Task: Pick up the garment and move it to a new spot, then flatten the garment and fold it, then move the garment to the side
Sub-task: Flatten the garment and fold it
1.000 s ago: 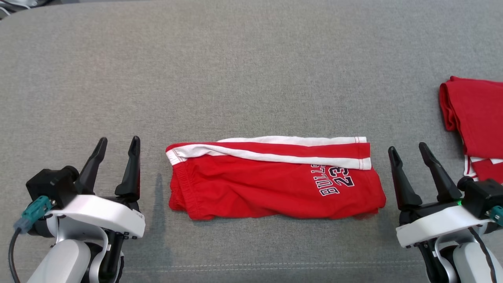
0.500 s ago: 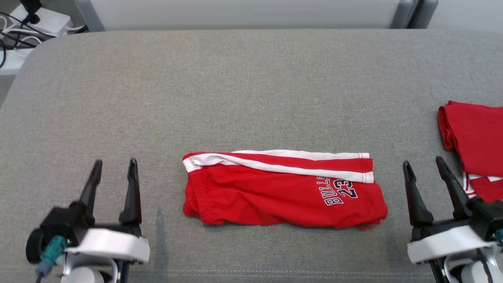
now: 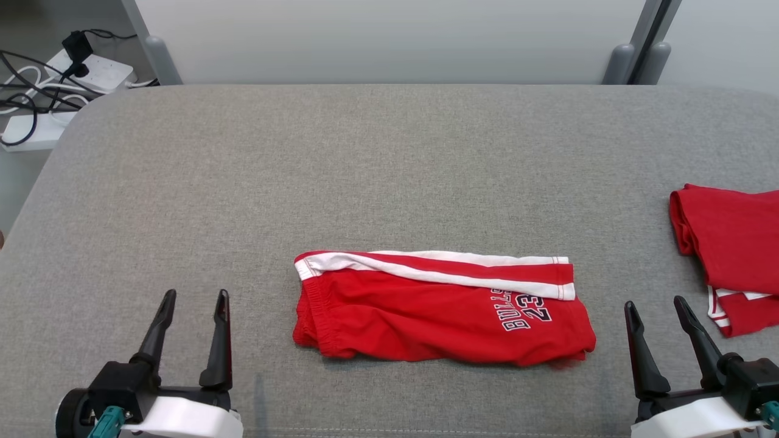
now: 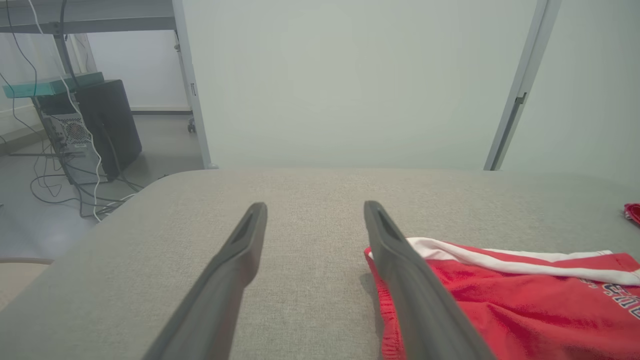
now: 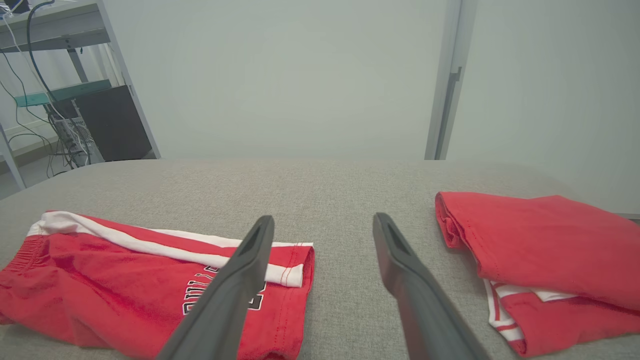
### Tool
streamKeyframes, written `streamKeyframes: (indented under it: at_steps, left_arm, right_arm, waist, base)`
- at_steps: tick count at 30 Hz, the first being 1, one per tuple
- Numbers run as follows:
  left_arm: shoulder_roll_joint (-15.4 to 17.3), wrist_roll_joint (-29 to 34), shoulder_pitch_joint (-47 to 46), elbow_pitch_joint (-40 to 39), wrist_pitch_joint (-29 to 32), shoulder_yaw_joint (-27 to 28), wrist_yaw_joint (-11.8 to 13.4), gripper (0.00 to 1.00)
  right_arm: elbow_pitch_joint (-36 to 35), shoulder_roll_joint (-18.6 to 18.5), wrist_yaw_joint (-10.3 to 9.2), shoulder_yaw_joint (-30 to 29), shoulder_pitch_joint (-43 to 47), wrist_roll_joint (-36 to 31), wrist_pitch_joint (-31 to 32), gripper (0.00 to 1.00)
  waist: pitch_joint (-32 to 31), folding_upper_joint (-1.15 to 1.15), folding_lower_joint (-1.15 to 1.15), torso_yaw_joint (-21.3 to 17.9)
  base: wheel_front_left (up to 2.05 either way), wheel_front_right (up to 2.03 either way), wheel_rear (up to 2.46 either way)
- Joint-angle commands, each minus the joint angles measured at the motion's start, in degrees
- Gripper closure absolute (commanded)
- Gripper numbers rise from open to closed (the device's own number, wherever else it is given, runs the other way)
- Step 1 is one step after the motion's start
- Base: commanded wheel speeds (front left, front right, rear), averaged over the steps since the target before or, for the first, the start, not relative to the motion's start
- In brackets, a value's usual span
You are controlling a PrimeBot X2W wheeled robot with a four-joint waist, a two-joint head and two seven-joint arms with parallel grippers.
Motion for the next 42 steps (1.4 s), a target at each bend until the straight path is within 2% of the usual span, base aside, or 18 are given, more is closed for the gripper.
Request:
streamKeyframes:
  at_steps: [1, 9, 17, 26, 33, 38, 39, 40, 41, 42]
  left_arm:
    - [0.56, 0.70, -1.60, -1.09, -0.58, 2.57, -0.73, 0.00]
    - [-1.07, 2.47, -2.41, 0.15, -0.58, 3.66, -2.81, 0.00]
    - [-2.43, 3.68, -3.37, 0.84, -0.59, 3.98, -4.09, 0.00]
    - [-3.68, 4.69, -4.32, 1.59, -0.59, 3.54, -5.38, 0.00]
    - [-4.51, 5.31, -4.69, 2.20, -0.59, 3.03, -6.24, 0.00]
    - [-4.96, 5.50, -4.89, 2.51, -0.59, 3.25, -6.61, 0.00]
    - [-5.01, 5.54, -4.92, 2.61, -0.59, 3.29, -6.70, 0.00]
    - [-5.01, 5.54, -4.92, 2.61, -0.59, 3.29, -6.70, 0.00]
    - [-5.05, 5.60, -4.97, 2.64, -0.59, 3.37, -6.77, 0.00]
    - [-5.06, 5.70, -4.95, 2.72, -0.59, 3.46, -6.79, 0.00]
  right_arm:
    - [-1.63, -0.51, 0.01, 1.31, -0.53, -0.50, -0.70, 0.00]
    - [-1.25, -0.46, 0.01, 1.46, -1.00, -0.38, -0.69, 0.00]
    - [2.23, -1.48, 0.01, 2.41, -3.02, 1.43, 0.47, 0.00]
    - [16.67, -4.05, 0.01, 5.88, -8.96, 6.20, 3.86, 0.00]
    - [27.59, -4.33, 0.01, 8.88, -14.10, 11.22, 5.58, 0.00]
    - [32.82, -3.63, 0.01, 12.09, -17.47, 16.12, 7.87, 0.00]
    - [33.47, -3.57, 0.01, 12.68, -18.04, 17.32, 8.27, 0.10]
    - [33.47, -3.57, 0.01, 12.68, -18.04, 17.32, 8.27, 0.10]
    - [34.03, -3.57, 0.01, 13.35, -18.54, 18.35, 8.63, 0.59]
    - [34.51, -3.61, 0.01, 14.06, -18.92, 19.34, 9.01, 1.00]
  waist:
    - [-0.34, 0.00, 0.00, -0.25]
    - [-0.51, 0.00, 0.00, -0.53]
    - [0.13, 0.00, 0.00, 1.47]
    - [0.75, 0.00, 0.00, 5.83]
    - [1.53, 0.00, 0.00, 9.00]
    - [1.87, 0.00, 0.00, 10.10]
    - [1.95, 0.00, 0.00, 10.22]
    - [1.95, 0.00, 0.00, 10.22]
    - [2.01, 0.00, 0.00, 10.30]
    - [2.00, 0.00, 0.00, 10.34]
  base:
    - [0.00, 0.00, 0.00]
    - [0.00, 0.00, 0.00]
    - [0.00, 0.00, 0.00]
    - [0.00, 0.00, 0.00]
    - [0.00, 0.00, 0.00]
    - [0.00, 0.00, 0.00]
    - [0.00, 0.00, 0.00]
    - [0.00, 0.00, 0.00]
    - [0.00, 0.00, 0.00]
    - [0.00, 0.00, 0.00]
